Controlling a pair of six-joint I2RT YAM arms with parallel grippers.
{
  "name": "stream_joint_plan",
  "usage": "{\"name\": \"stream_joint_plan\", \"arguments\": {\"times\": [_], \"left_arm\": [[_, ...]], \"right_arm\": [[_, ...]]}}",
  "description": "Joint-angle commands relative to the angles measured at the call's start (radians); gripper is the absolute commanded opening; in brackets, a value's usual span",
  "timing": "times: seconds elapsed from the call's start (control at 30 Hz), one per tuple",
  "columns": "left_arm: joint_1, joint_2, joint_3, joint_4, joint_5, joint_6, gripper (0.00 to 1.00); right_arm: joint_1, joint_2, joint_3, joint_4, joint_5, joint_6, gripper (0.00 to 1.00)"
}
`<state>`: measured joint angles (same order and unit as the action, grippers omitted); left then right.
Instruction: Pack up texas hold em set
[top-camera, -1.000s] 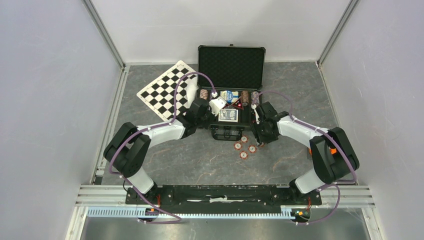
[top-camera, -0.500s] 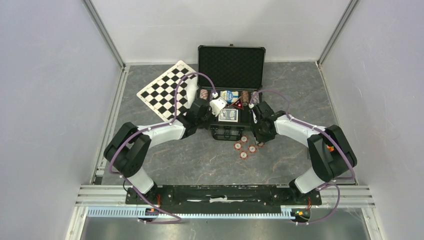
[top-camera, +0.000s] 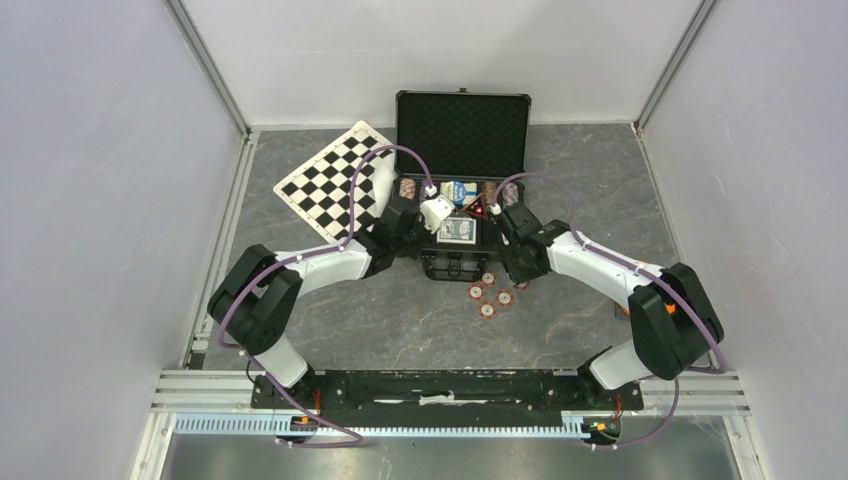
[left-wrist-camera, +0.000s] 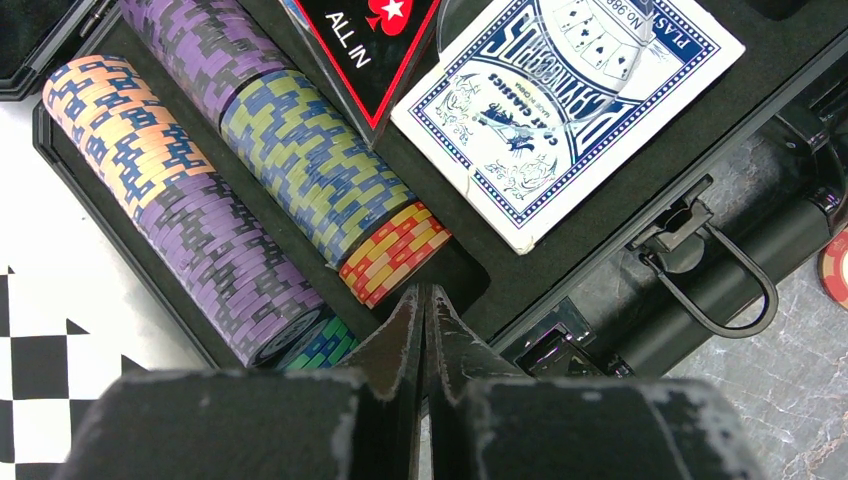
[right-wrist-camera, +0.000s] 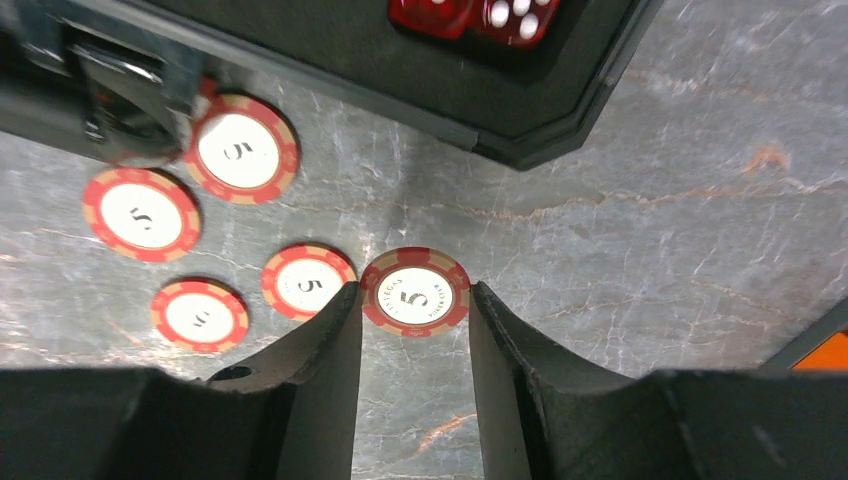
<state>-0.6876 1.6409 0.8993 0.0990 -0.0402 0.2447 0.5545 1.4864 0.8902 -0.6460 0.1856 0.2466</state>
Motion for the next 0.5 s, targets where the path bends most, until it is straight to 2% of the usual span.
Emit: {"name": "stream_joint_plan", "arguments": {"times": [0.0,0.47], "left_arm": [[-0.005,-0.003,0.027,0.008,0.013,0.018,0.07],[-0.006,0.009,0.030,0.010,0.019,0.013,0.07]], "right_arm": [[0.010,-0.034,0.115,-0.019,-0.007,0.005,0.41],[0.052,0.146,0.394,0.056,-0.204,0.031,0.40]]}}
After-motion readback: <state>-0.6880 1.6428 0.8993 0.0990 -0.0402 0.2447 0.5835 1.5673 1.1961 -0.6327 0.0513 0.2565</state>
